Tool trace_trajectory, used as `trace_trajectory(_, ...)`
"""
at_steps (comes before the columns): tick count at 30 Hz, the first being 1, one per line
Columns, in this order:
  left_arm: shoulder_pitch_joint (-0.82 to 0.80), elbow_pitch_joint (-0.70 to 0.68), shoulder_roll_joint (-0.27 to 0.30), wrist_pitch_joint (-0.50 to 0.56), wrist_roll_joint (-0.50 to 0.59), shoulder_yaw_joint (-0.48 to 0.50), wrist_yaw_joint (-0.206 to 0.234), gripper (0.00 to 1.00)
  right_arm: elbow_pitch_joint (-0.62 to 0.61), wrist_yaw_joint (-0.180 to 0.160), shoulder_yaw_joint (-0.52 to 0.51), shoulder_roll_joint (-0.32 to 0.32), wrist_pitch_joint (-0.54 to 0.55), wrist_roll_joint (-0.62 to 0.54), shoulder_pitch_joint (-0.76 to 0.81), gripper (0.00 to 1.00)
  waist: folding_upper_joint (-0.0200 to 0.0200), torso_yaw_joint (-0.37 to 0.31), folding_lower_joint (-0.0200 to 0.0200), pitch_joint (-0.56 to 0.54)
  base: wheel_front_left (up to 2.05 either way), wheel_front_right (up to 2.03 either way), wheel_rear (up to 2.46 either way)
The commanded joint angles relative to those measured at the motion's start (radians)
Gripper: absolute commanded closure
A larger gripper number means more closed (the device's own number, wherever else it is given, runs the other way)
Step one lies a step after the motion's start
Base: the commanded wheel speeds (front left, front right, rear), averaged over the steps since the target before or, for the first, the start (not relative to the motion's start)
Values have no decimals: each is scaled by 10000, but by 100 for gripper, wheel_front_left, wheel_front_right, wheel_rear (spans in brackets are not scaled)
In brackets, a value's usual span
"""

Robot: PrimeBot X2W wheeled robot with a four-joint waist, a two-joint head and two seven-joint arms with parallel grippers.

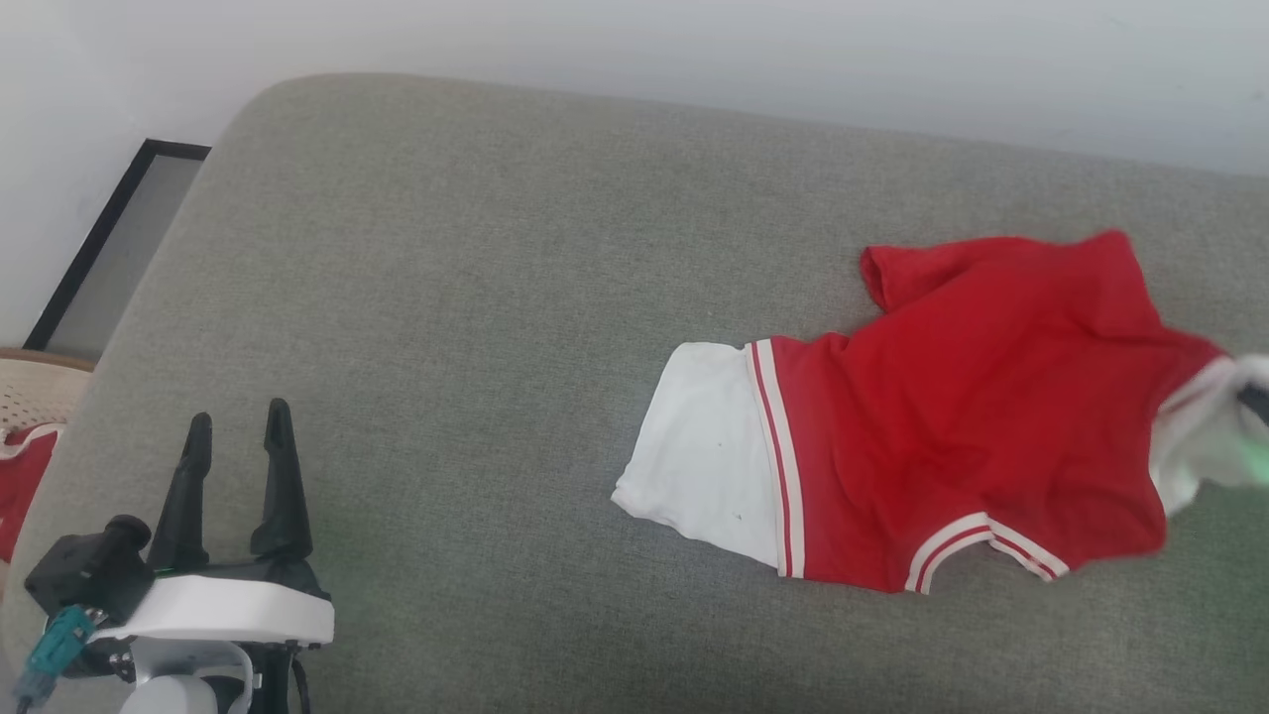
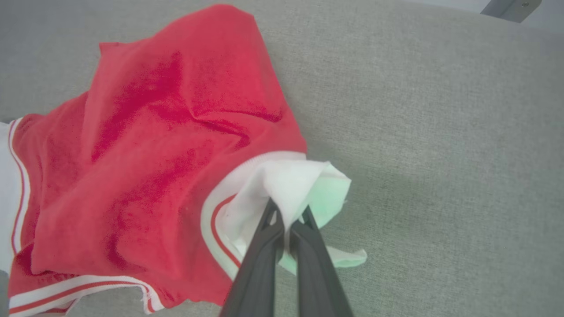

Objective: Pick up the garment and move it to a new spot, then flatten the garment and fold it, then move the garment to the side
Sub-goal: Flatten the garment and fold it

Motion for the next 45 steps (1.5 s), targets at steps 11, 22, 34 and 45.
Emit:
trace_trajectory(11,-209,219,293,-49,-56,-311,-19,0,2790,-5,-138,633,-1522,-253,358,100,0,-74,0,-67,0,0,0)
trace_trajectory(22,-542,754,1038,-42,-588,-1047,-19,0,3608,-5,828,562,-1775,-177,-410,0,0,-496,0,-333,0,0,0)
trace_trajectory(34,-1430,656,2290,1768,-1984,-2220,-19,0,1780,-5,1005,718,-3651,-148,-541,0,0,-1486,0,-497,0,0,0)
trace_trajectory(45,-2033,453,2727,4596,-2534,-2965,111,0,177,-3,622,1719,-7165,-1563,-263,0,0,-2536,0,-112,0,0,0)
